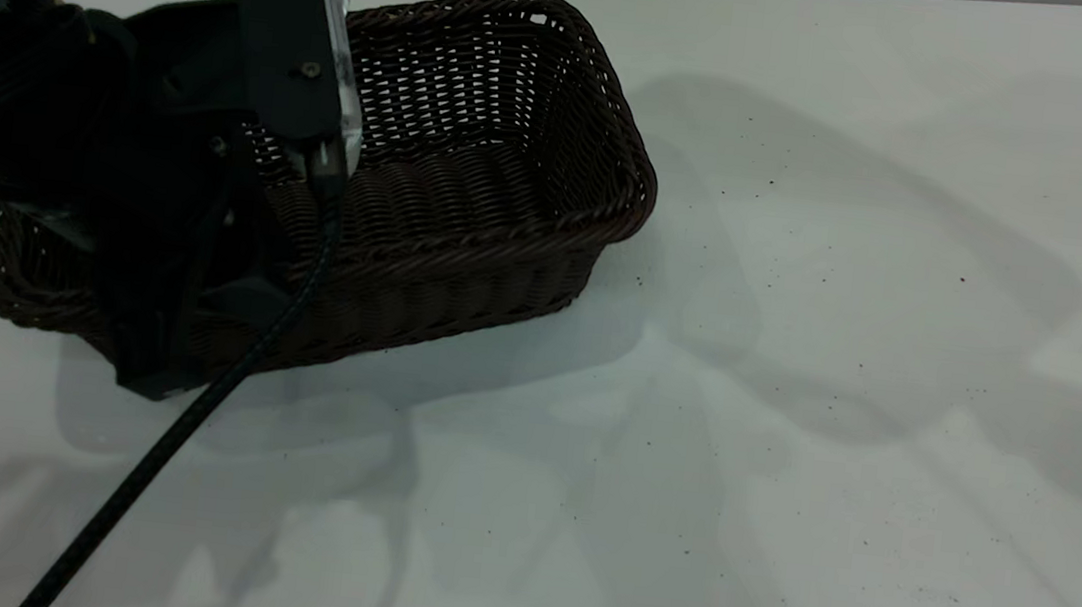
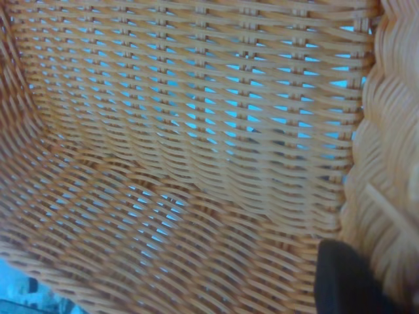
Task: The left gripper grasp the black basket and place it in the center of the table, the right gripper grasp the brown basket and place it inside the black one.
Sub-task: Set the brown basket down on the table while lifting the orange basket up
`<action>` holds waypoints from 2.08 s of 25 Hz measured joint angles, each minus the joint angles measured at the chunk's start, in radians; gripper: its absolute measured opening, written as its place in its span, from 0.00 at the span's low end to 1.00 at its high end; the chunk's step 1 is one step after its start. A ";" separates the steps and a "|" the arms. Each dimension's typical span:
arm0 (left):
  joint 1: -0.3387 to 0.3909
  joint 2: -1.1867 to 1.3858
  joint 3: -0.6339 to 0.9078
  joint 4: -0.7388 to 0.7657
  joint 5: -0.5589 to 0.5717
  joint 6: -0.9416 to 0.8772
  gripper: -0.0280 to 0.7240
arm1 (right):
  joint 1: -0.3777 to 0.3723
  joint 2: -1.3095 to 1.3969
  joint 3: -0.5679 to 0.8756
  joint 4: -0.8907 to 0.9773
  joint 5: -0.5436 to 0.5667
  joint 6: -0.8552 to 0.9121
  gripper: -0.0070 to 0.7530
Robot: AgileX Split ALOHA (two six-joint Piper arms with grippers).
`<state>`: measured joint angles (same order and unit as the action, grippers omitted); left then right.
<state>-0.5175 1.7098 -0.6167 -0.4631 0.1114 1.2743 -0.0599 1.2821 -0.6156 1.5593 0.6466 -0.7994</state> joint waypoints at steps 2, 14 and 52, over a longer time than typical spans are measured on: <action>-0.022 0.000 0.000 -0.002 0.008 0.052 0.21 | 0.000 0.000 0.000 0.000 0.000 -0.008 0.15; -0.137 -0.002 0.000 0.000 0.174 0.267 0.21 | 0.000 0.000 0.000 0.001 0.004 -0.012 0.15; -0.135 -0.244 0.003 -0.089 0.200 0.164 0.81 | 0.000 0.000 -0.003 0.000 0.038 -0.024 0.15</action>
<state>-0.6525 1.4661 -0.6139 -0.5519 0.3109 1.4383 -0.0599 1.2826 -0.6184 1.5592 0.6842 -0.8231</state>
